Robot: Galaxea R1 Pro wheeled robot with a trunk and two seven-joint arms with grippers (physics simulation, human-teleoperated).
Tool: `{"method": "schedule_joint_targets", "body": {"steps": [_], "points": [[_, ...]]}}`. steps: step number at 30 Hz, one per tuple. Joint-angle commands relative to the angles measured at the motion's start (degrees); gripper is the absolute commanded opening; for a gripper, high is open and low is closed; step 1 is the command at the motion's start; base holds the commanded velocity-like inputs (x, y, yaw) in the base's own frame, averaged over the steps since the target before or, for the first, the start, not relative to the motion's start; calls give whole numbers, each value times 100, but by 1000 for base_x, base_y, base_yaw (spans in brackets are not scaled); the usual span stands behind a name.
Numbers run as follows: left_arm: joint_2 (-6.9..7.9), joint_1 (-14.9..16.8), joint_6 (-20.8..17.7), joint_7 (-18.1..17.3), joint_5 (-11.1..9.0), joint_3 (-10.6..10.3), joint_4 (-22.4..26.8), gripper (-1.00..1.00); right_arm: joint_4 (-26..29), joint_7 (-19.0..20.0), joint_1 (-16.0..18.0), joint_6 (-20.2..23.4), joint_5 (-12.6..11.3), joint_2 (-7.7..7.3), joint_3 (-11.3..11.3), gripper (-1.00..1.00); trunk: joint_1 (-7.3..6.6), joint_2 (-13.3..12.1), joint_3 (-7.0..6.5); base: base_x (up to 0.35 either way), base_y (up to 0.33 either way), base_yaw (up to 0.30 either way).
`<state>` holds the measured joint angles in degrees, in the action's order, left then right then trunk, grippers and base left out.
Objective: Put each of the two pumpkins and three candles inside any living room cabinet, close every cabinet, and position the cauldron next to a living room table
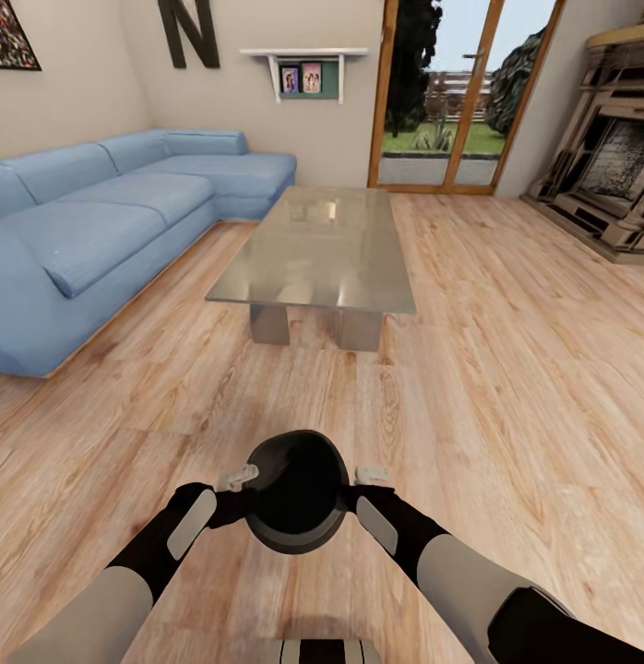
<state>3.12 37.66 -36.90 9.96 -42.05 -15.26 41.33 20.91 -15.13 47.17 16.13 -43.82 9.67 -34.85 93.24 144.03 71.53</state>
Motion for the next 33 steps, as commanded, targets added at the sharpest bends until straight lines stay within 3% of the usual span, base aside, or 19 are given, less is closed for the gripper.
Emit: {"method": "schedule_joint_targets", "body": {"steps": [1,33], "points": [[3,5,69,456,197,128,7,-100,18,-52,2,22,80,33,38,-100,-4,1,-19,0,0,0],[6,5,63,448,188,128,7,-100,27,15,2,-143,21,23,45,-100,-86,-42,-728,0,0,0]]}}
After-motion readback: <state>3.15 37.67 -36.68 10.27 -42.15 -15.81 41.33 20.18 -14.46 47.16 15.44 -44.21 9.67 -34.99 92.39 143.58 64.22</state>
